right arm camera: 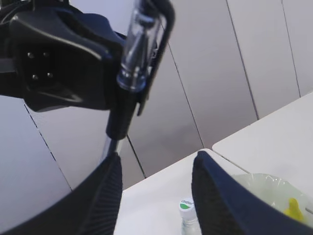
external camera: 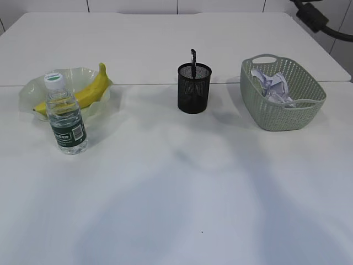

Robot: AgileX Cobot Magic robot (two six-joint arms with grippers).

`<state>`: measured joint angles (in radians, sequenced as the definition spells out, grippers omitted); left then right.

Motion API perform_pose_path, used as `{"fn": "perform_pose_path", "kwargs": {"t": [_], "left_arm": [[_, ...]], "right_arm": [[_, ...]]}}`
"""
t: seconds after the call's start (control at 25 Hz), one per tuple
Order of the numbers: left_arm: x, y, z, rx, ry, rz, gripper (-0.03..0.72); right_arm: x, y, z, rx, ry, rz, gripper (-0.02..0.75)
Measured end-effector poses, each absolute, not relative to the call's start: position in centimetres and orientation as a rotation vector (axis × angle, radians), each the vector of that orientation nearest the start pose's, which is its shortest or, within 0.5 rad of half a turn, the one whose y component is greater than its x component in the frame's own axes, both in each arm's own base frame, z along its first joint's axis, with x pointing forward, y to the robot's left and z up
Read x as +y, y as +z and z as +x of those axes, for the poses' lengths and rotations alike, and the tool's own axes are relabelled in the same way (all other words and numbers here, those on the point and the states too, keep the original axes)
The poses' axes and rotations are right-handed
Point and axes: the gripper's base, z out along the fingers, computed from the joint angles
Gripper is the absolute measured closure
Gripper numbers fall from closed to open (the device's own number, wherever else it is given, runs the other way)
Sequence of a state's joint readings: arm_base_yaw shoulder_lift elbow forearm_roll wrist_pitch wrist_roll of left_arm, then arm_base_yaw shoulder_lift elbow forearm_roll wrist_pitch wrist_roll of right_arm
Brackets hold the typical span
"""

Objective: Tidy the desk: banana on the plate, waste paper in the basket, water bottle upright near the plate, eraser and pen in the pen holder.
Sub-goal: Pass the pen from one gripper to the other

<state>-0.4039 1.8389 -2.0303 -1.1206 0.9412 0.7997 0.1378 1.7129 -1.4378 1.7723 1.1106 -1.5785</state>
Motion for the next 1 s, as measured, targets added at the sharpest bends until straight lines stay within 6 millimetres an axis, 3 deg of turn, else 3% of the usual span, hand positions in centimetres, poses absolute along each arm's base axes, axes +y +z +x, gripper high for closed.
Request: {"fn": "perform_pose_path", "kwargs": {"t": [0.84, 1.0], "left_arm": [[-22.2, 46.1, 34.8, 1.649, -1.094, 0.874, 0.66], [-22.2, 46.1, 34.8, 1.649, -1.094, 0.874, 0.66]], "right_arm": [[13.3, 38.9, 35.3, 1.38, 1.252, -0.773, 0.384], [14.4, 39.2, 35.0, 1.364, 1.273, -0.8, 0.384]]}}
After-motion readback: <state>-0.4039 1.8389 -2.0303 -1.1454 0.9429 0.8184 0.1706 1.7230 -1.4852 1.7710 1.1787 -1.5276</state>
